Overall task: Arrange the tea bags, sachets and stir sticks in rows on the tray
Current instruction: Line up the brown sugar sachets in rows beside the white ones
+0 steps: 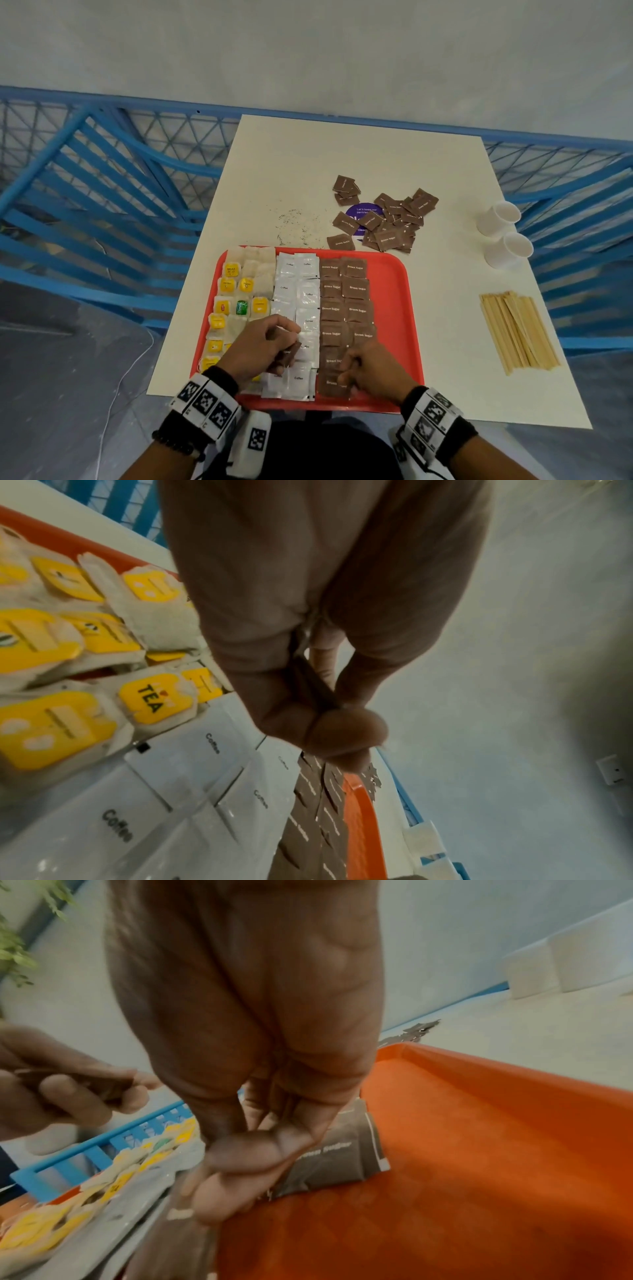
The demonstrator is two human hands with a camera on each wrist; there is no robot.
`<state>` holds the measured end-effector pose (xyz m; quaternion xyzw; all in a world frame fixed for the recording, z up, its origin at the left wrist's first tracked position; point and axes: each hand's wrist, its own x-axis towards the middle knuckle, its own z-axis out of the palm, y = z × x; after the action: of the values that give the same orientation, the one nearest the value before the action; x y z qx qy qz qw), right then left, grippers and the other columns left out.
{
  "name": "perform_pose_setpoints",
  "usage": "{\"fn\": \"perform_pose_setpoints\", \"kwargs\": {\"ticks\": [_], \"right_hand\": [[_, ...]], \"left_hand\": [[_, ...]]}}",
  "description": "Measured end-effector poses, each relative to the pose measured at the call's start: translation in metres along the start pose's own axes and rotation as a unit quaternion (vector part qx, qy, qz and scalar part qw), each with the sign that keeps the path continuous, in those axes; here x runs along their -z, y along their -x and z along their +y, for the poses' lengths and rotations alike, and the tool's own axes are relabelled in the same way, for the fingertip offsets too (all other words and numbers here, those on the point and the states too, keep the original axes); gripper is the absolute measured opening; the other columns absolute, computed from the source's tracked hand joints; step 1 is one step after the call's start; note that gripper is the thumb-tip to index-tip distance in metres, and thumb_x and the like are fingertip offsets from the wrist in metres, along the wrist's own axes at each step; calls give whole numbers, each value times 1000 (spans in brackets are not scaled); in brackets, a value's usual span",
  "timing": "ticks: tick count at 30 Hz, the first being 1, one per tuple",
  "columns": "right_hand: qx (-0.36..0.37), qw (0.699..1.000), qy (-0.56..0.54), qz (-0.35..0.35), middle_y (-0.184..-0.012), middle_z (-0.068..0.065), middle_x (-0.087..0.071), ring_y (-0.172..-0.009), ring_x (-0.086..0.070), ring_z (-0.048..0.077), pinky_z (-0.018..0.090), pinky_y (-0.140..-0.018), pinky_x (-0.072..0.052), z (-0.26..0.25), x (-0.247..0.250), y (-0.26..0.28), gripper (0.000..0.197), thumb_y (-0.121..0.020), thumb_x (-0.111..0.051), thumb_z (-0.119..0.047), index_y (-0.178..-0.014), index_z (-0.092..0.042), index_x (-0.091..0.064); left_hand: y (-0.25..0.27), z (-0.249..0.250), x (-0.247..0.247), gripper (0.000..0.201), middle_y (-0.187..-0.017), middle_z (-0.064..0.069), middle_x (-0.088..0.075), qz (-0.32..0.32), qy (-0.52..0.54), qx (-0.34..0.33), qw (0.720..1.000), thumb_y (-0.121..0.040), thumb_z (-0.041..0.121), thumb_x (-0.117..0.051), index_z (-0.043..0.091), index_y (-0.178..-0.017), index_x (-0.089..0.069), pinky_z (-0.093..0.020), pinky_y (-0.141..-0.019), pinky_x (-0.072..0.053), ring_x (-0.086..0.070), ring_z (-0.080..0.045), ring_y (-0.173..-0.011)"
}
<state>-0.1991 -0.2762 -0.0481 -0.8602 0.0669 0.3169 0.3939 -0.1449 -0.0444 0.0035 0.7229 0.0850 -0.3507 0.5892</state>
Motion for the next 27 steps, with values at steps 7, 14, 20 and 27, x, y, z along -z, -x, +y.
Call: {"fn": "perform_pose_setpoints", "kwargs": {"ticks": [7, 14, 20, 27], "right_hand": [[18, 997, 75, 25, -64, -13, -60, -60, -55, -7, 12, -60, -43, -2, -7, -8, 35, -74, -81, -8, -62, -25, -53], [53, 991, 13, 122, -66, -9, -57, -60, -53, 3, 14, -55, -38, -21, 21, 7, 38, -74, -83, -39, -66, -15, -55], [104, 975, -182, 78, -63, -5, -68, -52, -58, 9, 22, -54, -46, -60, 49, 35, 28, -87, -71, -41, -84, -13, -69], [125, 953, -240, 138, -61, 2, -62, -54, -55, 11, 19, -57, -42, -39, 62, 44, 30, -97, -60, -36, -79, -16, -72]], "left_hand": [[2, 5, -3, 29, -103, -22, -70, -24, 80, 27, 996, -95, -8, -48, 8, -113, -65, -34, -56, -57, -73, -32, -78], [2, 14, -5, 40, -123, -11, -70, -112, 197, 34, 973, -103, -8, -35, 12, -130, -57, -58, -96, -52, -66, -39, -113], [-5, 37, -35, 42, -132, -10, -65, -156, 279, -17, 947, -96, 0, -50, 13, -135, -52, -41, -90, -59, -66, -34, -116], [-8, 55, -47, 14, -91, -9, -77, -26, 34, -107, 993, -95, 16, -64, 7, -93, -76, -26, -67, -57, -72, -21, -84]]}}
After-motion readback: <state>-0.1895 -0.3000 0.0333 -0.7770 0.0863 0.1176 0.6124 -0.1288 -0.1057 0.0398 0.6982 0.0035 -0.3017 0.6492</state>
